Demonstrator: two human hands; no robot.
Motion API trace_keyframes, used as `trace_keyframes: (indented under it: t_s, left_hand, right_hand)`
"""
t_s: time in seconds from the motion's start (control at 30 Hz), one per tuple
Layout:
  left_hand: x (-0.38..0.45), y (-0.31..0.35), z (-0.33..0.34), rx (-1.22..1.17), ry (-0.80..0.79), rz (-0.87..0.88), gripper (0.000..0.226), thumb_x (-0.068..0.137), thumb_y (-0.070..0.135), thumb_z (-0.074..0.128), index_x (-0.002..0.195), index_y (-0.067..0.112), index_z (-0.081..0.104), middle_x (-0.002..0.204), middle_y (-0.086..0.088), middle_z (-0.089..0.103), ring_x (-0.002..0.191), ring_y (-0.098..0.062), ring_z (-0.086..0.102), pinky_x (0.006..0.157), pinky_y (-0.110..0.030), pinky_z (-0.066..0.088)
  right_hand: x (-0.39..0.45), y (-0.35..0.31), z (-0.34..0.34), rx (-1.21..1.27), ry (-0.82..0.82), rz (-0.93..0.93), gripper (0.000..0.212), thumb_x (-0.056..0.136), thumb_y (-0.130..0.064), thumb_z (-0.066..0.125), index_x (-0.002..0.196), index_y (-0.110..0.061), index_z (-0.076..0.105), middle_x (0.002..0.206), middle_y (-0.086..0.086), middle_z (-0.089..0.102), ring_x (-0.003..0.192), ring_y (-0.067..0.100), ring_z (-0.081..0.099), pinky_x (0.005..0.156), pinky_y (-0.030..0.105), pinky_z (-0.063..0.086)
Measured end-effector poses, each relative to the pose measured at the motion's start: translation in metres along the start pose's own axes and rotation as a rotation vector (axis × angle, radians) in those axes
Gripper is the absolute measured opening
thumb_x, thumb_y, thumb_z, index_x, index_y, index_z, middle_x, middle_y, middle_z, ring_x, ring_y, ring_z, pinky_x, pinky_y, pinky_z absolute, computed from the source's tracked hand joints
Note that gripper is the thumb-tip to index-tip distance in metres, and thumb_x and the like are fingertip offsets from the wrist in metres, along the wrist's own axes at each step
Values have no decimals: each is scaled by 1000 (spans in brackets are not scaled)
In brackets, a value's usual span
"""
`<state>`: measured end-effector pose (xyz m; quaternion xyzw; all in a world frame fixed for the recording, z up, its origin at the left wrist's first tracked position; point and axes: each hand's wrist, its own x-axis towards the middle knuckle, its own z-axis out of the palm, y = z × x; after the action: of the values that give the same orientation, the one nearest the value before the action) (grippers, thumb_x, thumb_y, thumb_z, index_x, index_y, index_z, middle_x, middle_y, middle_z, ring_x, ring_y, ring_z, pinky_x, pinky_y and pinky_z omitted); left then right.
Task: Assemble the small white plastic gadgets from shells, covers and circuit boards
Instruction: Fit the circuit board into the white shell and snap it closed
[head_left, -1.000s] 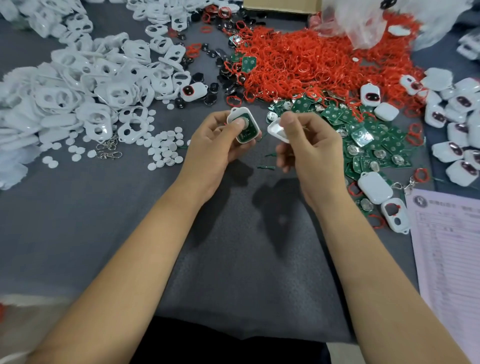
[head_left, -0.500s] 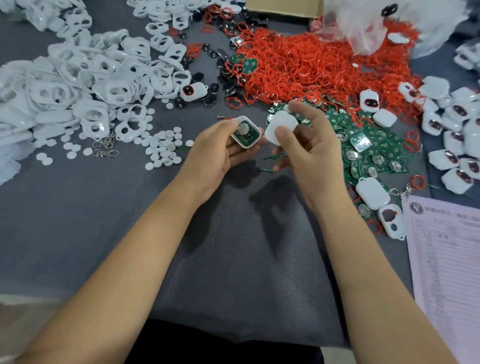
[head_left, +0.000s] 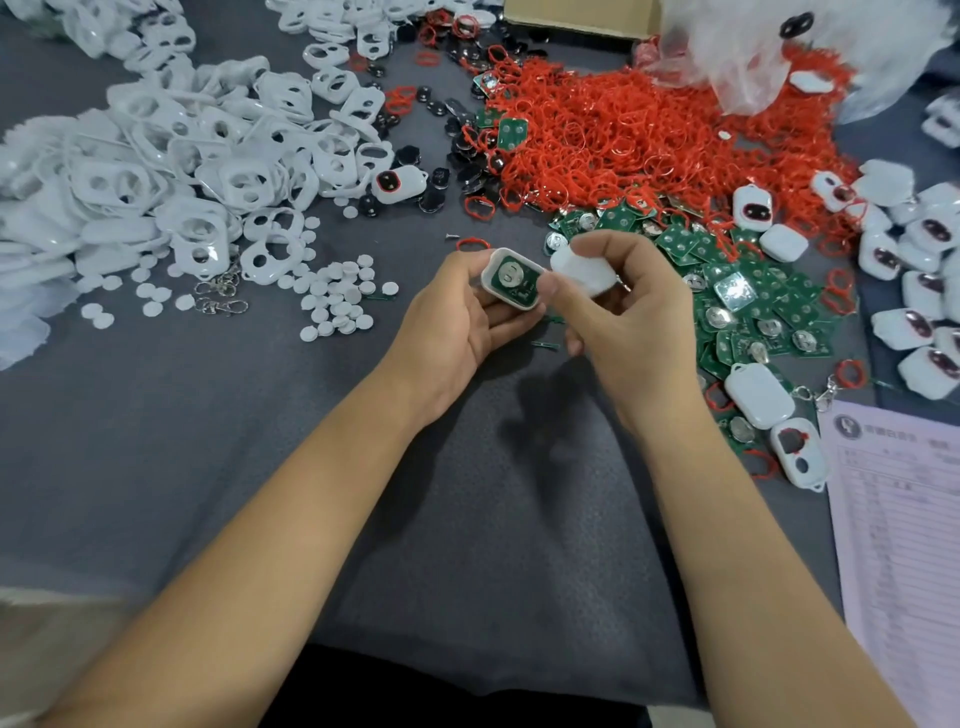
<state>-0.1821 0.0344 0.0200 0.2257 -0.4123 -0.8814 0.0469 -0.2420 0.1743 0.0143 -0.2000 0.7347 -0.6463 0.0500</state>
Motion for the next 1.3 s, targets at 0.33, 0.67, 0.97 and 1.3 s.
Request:
trace_keyframes:
  t_s: [0.33, 0.67, 0.97, 1.3]
  left_hand:
    - [0, -1, -1, -64, -3, -27, 33, 107, 19, 33, 113, -1, 59, 93, -12, 73, 79, -18, 74, 92, -34, 58]
    - [-1, 1, -3, -161, -2, -23, 31, 108, 23, 31, 114, 2, 54, 107, -19, 67, 84, -20, 70, 78, -32, 62]
    - [-4, 5, -13, -109, -88, -105, 50, 103, 32, 34, 88, 8, 75, 93, -11, 70, 82, -23, 68, 66, -33, 52]
    - [1, -1, -2, -102, 24, 37, 26, 109, 1, 37, 106, -1, 63, 101, -17, 76, 99, -25, 75, 90, -27, 60]
  right_hand:
    - [-2, 3, -1, -173, -5, -131, 18, 101, -10, 60, 118, -14, 56, 86, -2, 73, 57, 12, 68, 48, 28, 52]
    - [-3, -6, 1, 364, -155, 128, 28, 91, 5, 71, 116, -8, 67, 90, 2, 75, 74, 15, 70, 60, 26, 60]
    - [-19, -3, 22, 135, -367, 49, 34, 85, -1, 82, 113, -10, 64, 100, 5, 73, 78, 24, 70, 53, 43, 62]
    - [8, -2, -20, 87, 186, -6, 32, 92, -24, 77, 122, -16, 71, 103, -4, 77, 67, 13, 58, 52, 25, 53]
